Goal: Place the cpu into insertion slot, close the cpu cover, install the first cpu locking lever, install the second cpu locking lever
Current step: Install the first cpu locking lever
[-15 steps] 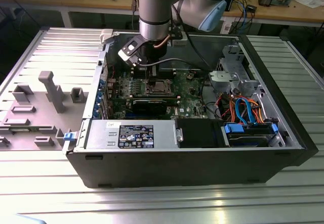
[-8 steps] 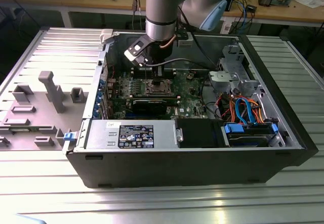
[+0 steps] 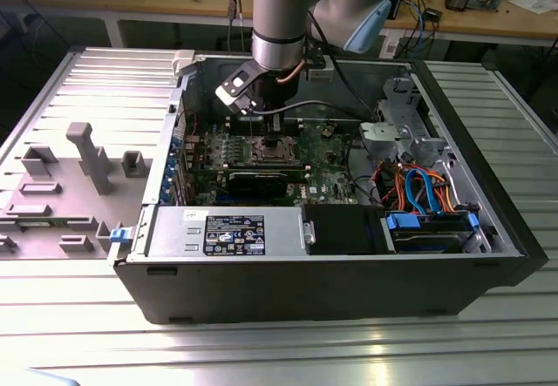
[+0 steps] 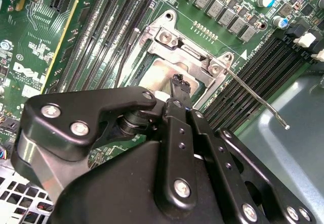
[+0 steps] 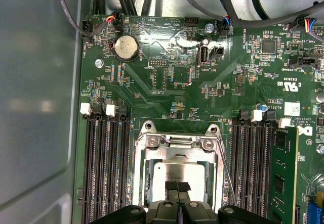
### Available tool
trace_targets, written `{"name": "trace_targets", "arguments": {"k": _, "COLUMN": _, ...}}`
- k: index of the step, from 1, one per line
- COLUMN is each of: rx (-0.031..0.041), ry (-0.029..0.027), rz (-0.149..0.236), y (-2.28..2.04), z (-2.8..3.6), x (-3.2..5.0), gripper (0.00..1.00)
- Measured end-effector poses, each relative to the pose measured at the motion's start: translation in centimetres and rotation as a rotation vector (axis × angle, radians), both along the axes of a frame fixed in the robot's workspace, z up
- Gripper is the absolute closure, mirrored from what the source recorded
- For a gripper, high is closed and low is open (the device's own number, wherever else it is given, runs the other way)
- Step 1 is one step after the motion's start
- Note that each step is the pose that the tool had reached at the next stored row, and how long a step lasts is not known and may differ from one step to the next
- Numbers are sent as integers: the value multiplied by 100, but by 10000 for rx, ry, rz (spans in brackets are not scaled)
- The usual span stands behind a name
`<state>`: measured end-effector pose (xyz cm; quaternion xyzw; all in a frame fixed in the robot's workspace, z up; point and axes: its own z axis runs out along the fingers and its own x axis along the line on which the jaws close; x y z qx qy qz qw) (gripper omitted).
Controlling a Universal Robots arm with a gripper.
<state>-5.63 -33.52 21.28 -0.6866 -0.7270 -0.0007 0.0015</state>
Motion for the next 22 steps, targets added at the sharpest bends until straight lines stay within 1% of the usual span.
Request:
{"name": "trace_targets", "arguments": {"k": 6, "rx": -1, "ry": 0, "rz": 0, "y": 0, "z": 0, "x": 1, "gripper": 89}}
{"name": "trace_targets", "arguments": {"k": 8, "rx": -1, "ry": 0, "rz": 0, "y": 0, "z": 43, "x": 1, "gripper": 89}}
{"name": "trace_targets", "arguments": {"k": 11, "rx": 2, "ry": 0, "rz": 0, "y": 0, "z": 84, "x": 1, "gripper": 89}}
{"name": "trace_targets", "arguments": {"k": 13, "rx": 1, "ry": 0, "rz": 0, "y": 0, "z": 131, "x": 1, "gripper": 89}}
{"name": "trace_targets", "arguments": {"k": 15, "rx": 1, "ry": 0, "rz": 0, "y": 0, "z": 162, "x": 1, "gripper": 89}}
{"name": "trace_targets", "arguments": {"k": 22, "rx": 2, "ry": 0, "rz": 0, "y": 0, "z": 242, "x": 2, "gripper": 89}}
